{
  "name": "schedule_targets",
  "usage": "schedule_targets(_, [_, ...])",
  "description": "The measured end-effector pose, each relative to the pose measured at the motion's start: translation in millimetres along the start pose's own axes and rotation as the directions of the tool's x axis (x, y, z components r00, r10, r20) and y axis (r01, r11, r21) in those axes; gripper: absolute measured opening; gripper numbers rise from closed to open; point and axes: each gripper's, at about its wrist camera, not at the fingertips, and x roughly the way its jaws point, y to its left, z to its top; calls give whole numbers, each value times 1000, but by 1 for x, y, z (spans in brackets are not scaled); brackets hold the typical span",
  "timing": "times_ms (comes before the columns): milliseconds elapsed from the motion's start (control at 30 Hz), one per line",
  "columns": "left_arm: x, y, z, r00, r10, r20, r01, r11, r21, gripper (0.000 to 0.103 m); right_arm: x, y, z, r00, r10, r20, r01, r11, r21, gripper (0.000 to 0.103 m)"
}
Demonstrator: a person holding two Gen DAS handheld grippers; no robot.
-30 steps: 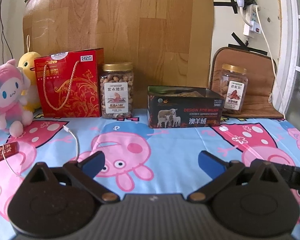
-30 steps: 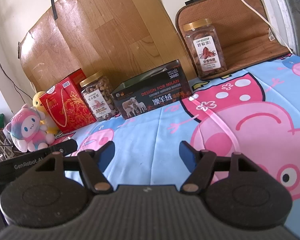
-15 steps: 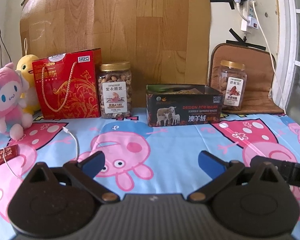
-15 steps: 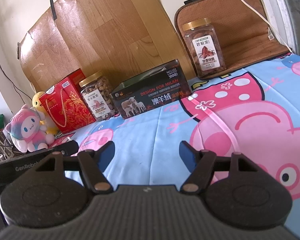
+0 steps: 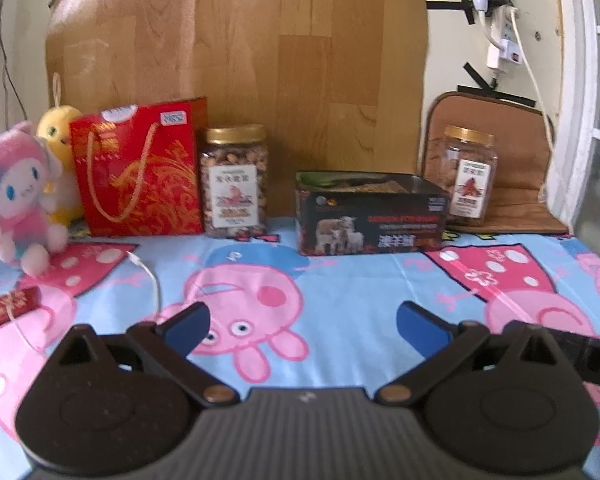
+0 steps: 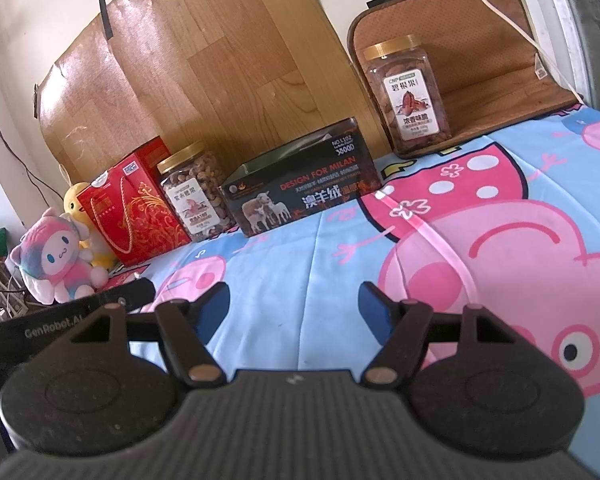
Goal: Organize snacks
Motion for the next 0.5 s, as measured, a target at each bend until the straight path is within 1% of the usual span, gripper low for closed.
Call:
schedule_targets(67, [-2, -2, -1, 999, 31, 15, -31, 999, 18, 103, 0, 0, 0, 1000, 0, 0, 0, 1000, 0, 73])
schedule_targets(133, [-3, -4, -1, 999, 42, 26, -43, 999, 31, 103, 0, 0, 0, 1000, 0, -1, 0, 1000, 0, 73])
schedule_targets(267, [-5, -5, 0, 998, 50, 36, -51, 998, 41, 103, 1, 0, 0, 1000, -1, -1, 1, 1000, 0, 73])
schedule_targets(500, [-4, -4, 0, 999, 42, 23, -43, 998, 40, 103, 1, 0, 0, 1000, 0, -3, 0, 1000, 0, 73])
